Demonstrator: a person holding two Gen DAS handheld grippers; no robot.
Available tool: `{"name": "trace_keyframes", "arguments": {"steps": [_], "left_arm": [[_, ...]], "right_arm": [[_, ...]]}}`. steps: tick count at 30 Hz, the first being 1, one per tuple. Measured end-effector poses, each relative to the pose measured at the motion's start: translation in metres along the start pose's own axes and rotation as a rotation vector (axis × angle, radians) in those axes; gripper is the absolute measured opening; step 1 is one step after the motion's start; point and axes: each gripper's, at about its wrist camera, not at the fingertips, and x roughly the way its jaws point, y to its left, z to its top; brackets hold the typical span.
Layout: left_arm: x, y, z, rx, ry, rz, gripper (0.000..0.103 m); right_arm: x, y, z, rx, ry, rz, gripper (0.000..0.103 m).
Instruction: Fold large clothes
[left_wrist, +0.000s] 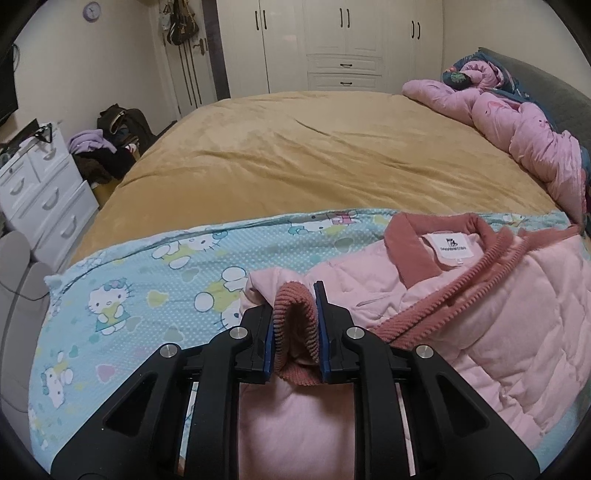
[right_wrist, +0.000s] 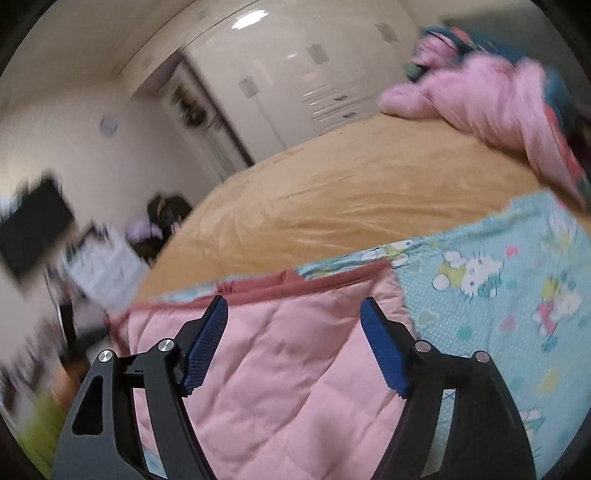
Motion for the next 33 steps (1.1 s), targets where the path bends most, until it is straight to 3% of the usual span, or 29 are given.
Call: {"name": "trace_keyframes", "arguments": {"steps": [4,6,10,11,14,16,19,21,23,26,29,31,32,33], "left_arm": [[0.005,0.004,-0.002,-0.031,-0.008,-0.014,0.013],[0.005,0.006,-0.001,-0.051,-0.016,-0.028,0.017],[-0.009,0.01,-0.002,-0.071,-0.065,-0.068,0.028],[-0.013,0.011,-0.002,-0.075,-0.081,-0.078,0.036],[-0.036,0.013,-0.004,-0.077,-0.185,-0.037,0.084],[-0.047,0.017,-0.007,-0.062,-0.222,-0.043,0.084],[-0.052,0.021,-0.019,-0.027,-0.225,-0.023,0.085],[-0.049,0.025,-0.029,-0.011,-0.208,0.0,0.09],[-0.042,0.031,-0.042,-0.014,-0.182,0.0,0.093],[-0.017,0.039,-0.06,-0.047,-0.087,-0.036,0.093],[0.001,0.038,-0.072,-0.084,-0.031,-0.092,0.093],[0.007,0.035,-0.076,-0.123,-0.031,-0.138,0.087],[0.009,0.032,-0.076,-0.127,-0.033,-0.142,0.066],[0.01,0.029,-0.076,-0.127,-0.038,-0.145,0.042]], "right_arm": [[0.019,0.05,-0.035,-0.164,0.092,0.056,0.074],[0.04,0.071,-0.057,-0.216,0.185,0.085,0.073],[0.078,0.083,-0.085,-0.234,0.298,0.038,0.074],[0.083,0.081,-0.088,-0.228,0.304,0.026,0.074],[0.091,0.074,-0.091,-0.188,0.291,0.051,0.076],[0.086,0.068,-0.087,-0.159,0.277,0.083,0.076],[0.058,0.054,-0.075,-0.13,0.175,0.077,0.076],[0.034,0.035,-0.067,-0.119,0.088,0.005,0.081],[0.025,0.015,-0.06,-0.105,0.089,-0.091,0.084],[0.029,-0.011,-0.059,-0.088,0.15,-0.181,0.085],[0.035,-0.024,-0.058,-0.038,0.153,-0.189,0.085],[0.045,-0.035,-0.055,-0.011,0.178,-0.195,0.084],[0.053,-0.04,-0.054,0.007,0.192,-0.199,0.081],[0.06,-0.046,-0.055,0.032,0.208,-0.175,0.067]]}}
